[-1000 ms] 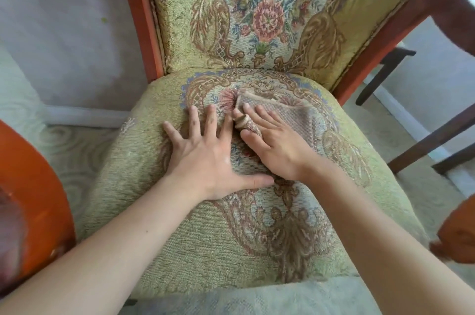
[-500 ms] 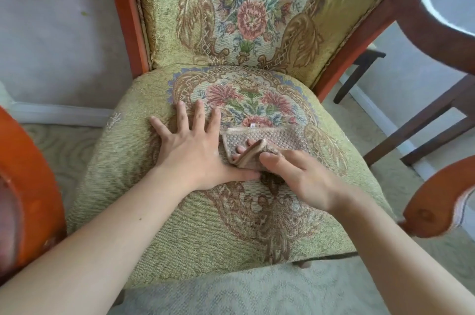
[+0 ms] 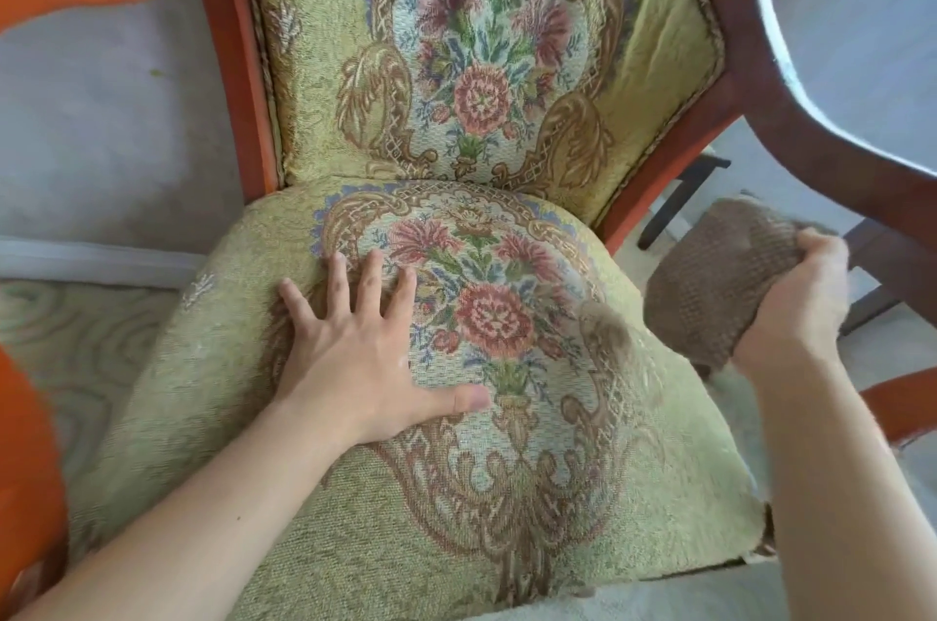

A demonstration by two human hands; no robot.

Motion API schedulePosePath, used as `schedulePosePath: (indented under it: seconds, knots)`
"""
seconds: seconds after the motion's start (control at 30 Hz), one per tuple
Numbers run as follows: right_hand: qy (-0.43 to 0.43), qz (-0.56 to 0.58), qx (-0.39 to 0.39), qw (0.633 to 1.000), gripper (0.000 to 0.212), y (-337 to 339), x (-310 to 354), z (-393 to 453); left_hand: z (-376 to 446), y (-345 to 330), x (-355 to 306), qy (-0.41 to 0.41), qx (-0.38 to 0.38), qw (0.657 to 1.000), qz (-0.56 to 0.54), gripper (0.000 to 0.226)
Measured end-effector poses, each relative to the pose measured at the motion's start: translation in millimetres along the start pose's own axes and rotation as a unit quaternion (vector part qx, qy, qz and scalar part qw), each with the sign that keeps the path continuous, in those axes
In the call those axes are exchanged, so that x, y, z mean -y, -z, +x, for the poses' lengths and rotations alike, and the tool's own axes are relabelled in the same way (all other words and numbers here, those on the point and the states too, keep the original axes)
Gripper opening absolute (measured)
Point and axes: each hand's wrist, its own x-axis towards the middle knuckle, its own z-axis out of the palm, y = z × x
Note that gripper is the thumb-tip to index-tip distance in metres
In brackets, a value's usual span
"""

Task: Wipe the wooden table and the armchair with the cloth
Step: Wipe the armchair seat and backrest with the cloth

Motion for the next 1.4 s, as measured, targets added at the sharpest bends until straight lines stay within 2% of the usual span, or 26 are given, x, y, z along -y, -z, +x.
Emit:
schedulePosePath:
  seconds: [0.1, 0.17, 0.23, 0.3, 0.43, 0.5, 0.7, 0.83, 1.0, 1.2, 1.3, 1.4]
  knots:
    - [0.076, -0.188, 0.033, 0.979, 0.044, -23.4, -18.6, -1.1, 0.8, -1.0, 1.1, 0.001, -0.004, 1.000, -0.008, 0.143]
    - [0.097, -0.282, 0.119, 0.947, 0.042, -45.0, -45.9, -2.2, 4.6, -1.0, 4.0, 0.000, -0.004, 1.000, -0.011, 0.137]
    - [0.101, -0.378, 0.229, 0.891, 0.045, -66.9, -72.2, -6.7, 13.7, -0.1, 8.3, 0.002, -0.009, 1.000, -0.015, 0.132]
    - [0.141, -0.467, 0.300, 0.820, 0.052, -85.0, -87.1, -11.2, 25.4, 1.6, 11.3, 0.007, -0.011, 1.000, -0.016, 0.129]
    - [0.173, -0.455, 0.373, 0.790, 0.069, -108.1, -93.7, -19.0, 50.5, 4.0, 10.0, 0.021, -0.010, 1.000, -0.012, 0.131]
    - [0.200, -0.465, 0.403, 0.762, 0.067, -114.4, -96.4, -21.6, 60.9, 5.1, 9.9, 0.025, 0.000, 1.000, -0.008, 0.132]
    - [0.186, -0.409, 0.447, 0.773, 0.053, -115.4, -91.9, -35.3, 70.3, 7.9, 8.8, 0.029, -0.006, 1.000, -0.009, 0.135]
    - [0.168, -0.415, 0.436, 0.781, 0.075, -128.3, -83.7, -42.3, 65.4, 5.1, 6.1, 0.031, -0.031, 0.999, -0.012, 0.135]
    - [0.139, -0.450, 0.441, 0.764, 0.060, -174.2, -83.7, -35.0, 61.3, 6.1, 5.9, 0.027, -0.037, 0.999, -0.009, 0.139]
    - [0.125, -0.452, 0.455, 0.757, 0.063, -236.4, -87.5, -24.1, 61.4, 4.4, 6.5, 0.019, -0.077, 0.996, -0.030, 0.138]
    - [0.137, -0.452, 0.469, 0.746, 0.065, -231.4, -90.4, -22.8, 57.5, 5.6, 5.8, 0.017, -0.110, 0.993, -0.045, 0.136]
    - [0.141, -0.448, 0.475, 0.744, 0.061, -205.8, -88.3, -30.5, 52.4, 9.0, 3.1, 0.047, -0.099, 0.993, -0.051, 0.143]
